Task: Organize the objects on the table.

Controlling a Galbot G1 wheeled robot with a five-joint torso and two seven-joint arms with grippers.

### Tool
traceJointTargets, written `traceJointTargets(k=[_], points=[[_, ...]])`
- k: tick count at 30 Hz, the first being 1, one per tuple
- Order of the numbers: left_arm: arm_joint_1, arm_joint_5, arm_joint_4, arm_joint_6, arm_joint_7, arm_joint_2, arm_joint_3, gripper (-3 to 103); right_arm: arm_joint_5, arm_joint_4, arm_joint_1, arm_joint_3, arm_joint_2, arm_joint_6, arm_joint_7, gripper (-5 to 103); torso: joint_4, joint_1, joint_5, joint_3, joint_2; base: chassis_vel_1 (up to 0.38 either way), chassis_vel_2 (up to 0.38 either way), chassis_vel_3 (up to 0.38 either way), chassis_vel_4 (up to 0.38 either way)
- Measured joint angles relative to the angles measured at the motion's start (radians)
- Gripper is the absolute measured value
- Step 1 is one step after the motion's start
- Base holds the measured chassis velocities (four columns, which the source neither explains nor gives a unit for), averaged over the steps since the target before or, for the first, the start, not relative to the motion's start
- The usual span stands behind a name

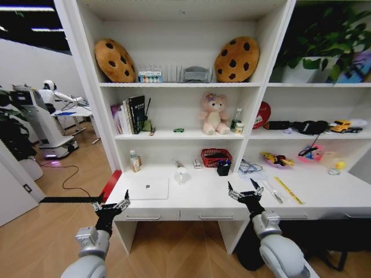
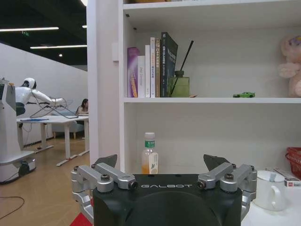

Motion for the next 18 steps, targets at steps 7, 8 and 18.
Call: traceJointTargets(k=[7, 8, 18], points=[[0.0, 0.0, 0.0, 0.0, 0.0, 0.0, 0.0, 100, -0.001, 0.005, -0.007, 0.004, -0.001, 0.0, -0.008, 100, 0.0002, 0.0, 0.0007, 0.0, 0.0, 0.288, -0.276, -0.287, 0.273], [0.0, 0.0, 0.0, 0.0, 0.0, 0.0, 0.0, 100, -0.001, 0.005, -0.007, 0.005, -0.001, 0.001, -0.009, 100, 0.0001, 0.0, -0.0002, 0.0, 0.0, 0.288, -0.271, -0.235, 0.259], [0.0, 0.0, 0.0, 0.0, 0.0, 0.0, 0.0, 100, -0.001, 0.002, -0.005, 0.002, -0.002, 0.005, -0.017, 100, 0.0002, 0.0, 0.0, 0.0, 0.0, 0.267, -0.266, -0.262, 0.264]])
